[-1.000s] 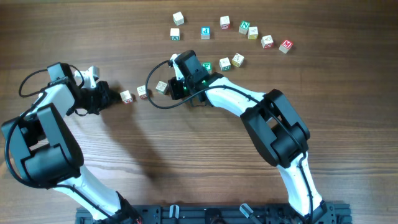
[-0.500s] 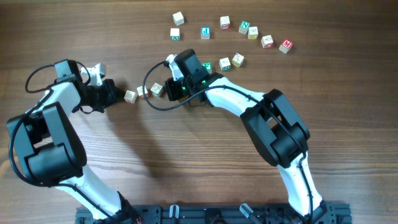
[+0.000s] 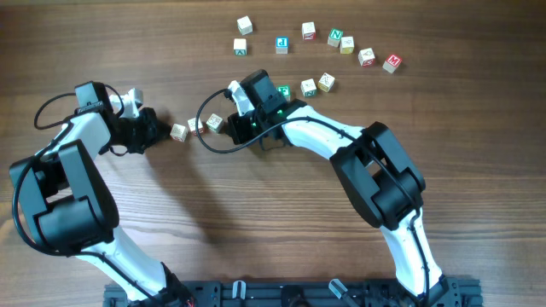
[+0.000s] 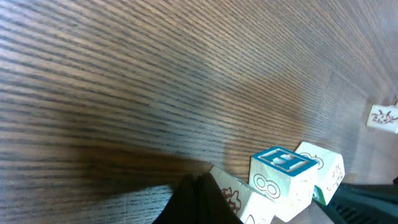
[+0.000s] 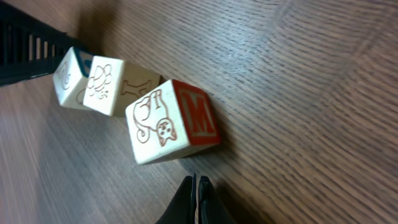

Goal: Form a horizontal line

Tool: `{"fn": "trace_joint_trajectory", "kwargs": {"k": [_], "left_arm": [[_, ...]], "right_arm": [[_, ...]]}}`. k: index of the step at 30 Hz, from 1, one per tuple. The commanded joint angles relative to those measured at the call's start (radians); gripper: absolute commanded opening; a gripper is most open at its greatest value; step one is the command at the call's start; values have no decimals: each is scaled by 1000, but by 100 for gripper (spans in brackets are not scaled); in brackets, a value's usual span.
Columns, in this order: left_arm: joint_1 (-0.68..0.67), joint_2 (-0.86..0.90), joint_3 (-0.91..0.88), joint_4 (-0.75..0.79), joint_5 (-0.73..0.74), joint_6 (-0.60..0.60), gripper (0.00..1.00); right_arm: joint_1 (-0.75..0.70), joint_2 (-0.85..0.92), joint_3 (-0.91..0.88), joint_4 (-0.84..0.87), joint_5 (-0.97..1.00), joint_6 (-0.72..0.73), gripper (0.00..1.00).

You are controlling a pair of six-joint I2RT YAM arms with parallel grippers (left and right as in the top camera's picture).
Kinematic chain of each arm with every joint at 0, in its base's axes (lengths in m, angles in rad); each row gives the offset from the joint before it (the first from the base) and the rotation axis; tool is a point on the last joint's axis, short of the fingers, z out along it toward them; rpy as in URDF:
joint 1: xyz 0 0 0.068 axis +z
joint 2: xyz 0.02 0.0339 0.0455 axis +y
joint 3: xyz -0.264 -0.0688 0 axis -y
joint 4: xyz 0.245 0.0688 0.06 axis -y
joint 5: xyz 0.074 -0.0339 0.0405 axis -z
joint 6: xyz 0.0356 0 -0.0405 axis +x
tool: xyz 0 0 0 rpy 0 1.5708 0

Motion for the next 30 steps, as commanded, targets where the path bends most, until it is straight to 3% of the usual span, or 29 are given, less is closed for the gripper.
{"fn": "trace_joint_trajectory", "kwargs": {"k": [1, 5, 10, 13, 16, 19, 23, 27, 28, 30], "left_arm": [[-3, 19, -10, 0, -11, -73, 4], [-3, 19, -10, 27, -47, -177, 4], [-3, 19, -10, 11, -47, -179, 4], [-1, 19, -10, -61, -187, -180, 4], [31, 19, -10, -122, -385, -320, 4], [103, 19, -10, -121, -383, -393, 4], [166, 19, -10, -134, -384, -388, 4], [166, 19, -10, -133, -384, -388, 24], [166, 19, -10, -133, -384, -388, 40], [166, 19, -10, -132, -384, -388, 55]], "right_arm": [[-14, 27, -6, 18, -50, -39, 5], [-15, 27, -6, -2, -50, -33, 4], [-22, -16, -4, -112, -50, -24, 4], [-19, -18, -4, -144, -97, -24, 4], [-18, -18, -4, -130, -170, -16, 4], [1, -23, -4, -106, -197, 11, 4], [55, -27, -4, -7, -202, 10, 4], [66, -27, 8, 26, -189, 12, 5], [66, -31, 16, 22, -169, 26, 5], [66, -41, 35, 22, -145, 28, 4]]}}
